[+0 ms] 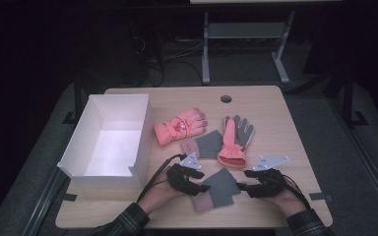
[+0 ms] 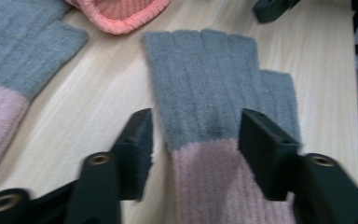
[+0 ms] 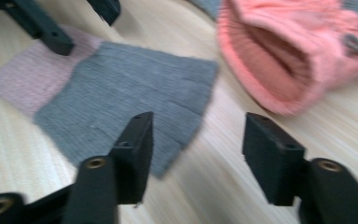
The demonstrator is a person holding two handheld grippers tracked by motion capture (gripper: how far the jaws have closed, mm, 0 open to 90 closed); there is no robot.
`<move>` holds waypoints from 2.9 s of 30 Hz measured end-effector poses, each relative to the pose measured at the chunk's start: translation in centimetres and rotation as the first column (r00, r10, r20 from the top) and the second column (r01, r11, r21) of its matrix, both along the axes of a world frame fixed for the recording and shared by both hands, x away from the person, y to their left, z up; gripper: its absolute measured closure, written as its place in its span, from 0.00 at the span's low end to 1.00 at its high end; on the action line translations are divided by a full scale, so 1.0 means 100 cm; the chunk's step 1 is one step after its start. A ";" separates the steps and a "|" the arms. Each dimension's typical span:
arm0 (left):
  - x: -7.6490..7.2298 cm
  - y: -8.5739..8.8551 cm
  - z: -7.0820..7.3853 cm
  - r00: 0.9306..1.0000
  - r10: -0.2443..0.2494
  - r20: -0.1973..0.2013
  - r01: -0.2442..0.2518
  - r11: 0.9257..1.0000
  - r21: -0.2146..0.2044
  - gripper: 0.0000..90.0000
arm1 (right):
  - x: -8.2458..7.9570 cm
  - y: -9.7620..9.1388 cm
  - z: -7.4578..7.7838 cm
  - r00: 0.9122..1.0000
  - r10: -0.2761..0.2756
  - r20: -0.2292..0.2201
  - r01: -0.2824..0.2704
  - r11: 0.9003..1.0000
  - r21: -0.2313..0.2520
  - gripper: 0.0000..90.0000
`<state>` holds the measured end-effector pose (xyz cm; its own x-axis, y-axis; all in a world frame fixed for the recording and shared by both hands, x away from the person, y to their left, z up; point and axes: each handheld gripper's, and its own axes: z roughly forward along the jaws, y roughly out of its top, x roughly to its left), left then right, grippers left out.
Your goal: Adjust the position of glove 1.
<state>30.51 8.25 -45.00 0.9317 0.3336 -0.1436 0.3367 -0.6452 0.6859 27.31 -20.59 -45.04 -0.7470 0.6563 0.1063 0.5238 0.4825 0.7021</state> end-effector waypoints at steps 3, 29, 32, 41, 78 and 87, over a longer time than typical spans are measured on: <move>0.004 0.001 0.001 1.000 -0.005 0.004 0.005 1.000 -0.010 0.39 | 0.000 -0.010 0.000 0.998 -0.058 0.028 0.058 0.998 -0.007 0.30; 0.065 0.001 0.032 0.992 0.121 0.045 -0.122 0.992 0.015 0.40 | 0.003 -0.063 -0.009 0.952 -0.297 0.074 0.300 0.954 -0.028 0.16; 0.075 0.000 0.036 0.987 0.145 0.075 -0.148 0.988 0.037 0.63 | 0.003 -0.063 -0.009 0.953 -0.294 0.075 0.297 0.954 -0.031 0.16; 0.102 -0.016 0.030 0.970 0.222 0.095 -0.232 0.967 0.102 0.99 | 0.003 -0.064 -0.008 0.951 -0.297 0.080 0.300 0.954 -0.023 0.16; 0.087 0.010 0.017 0.955 0.295 0.023 -0.295 0.944 0.147 0.90 | 0.004 -0.064 -0.009 0.956 -0.285 0.075 0.287 0.958 -0.023 0.16; 0.084 -0.001 0.006 0.975 0.221 0.025 -0.222 0.961 0.164 0.72 | 0.004 -0.065 -0.009 0.955 -0.289 0.069 0.291 0.956 -0.019 0.16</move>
